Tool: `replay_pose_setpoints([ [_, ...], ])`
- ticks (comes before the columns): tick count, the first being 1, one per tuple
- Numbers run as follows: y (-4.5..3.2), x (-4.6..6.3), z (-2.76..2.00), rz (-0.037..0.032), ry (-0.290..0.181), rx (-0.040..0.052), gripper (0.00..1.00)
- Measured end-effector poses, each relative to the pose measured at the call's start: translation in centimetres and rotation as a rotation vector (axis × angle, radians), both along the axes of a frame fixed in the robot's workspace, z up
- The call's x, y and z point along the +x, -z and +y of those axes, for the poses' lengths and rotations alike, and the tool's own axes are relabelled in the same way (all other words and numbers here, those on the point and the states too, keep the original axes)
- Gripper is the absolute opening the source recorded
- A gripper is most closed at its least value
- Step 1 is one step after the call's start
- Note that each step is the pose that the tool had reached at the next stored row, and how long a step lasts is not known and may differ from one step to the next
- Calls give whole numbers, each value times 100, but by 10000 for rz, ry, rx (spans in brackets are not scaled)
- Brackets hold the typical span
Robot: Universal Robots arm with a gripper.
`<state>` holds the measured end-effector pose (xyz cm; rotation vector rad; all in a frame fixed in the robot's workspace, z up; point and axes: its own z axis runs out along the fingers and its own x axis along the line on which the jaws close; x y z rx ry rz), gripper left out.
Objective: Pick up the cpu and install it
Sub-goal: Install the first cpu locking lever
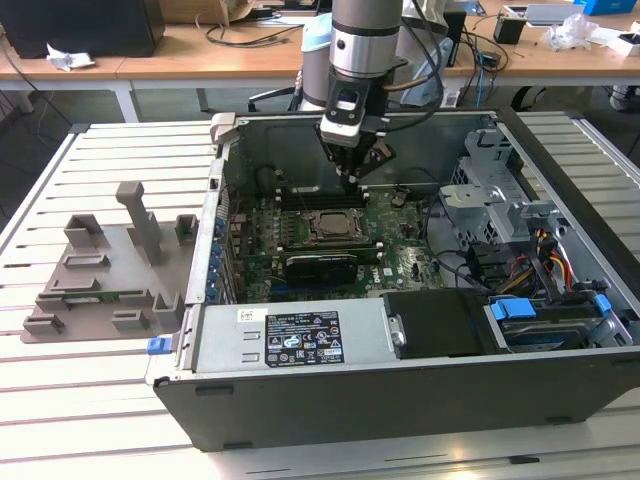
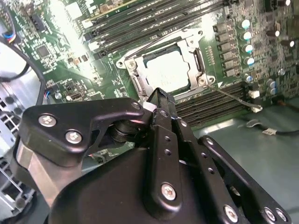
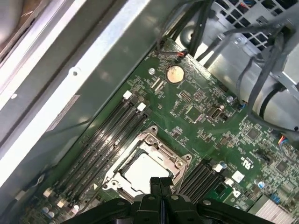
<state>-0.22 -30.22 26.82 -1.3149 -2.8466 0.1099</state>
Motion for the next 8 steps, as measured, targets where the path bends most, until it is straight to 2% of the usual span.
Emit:
replay_pose_setpoints([
  [2, 0, 0, 0, 0, -234, 0, 11],
  [3, 0, 0, 0, 0, -538, 0, 11],
  [8, 0, 0, 0, 0, -1180, 0, 11],
])
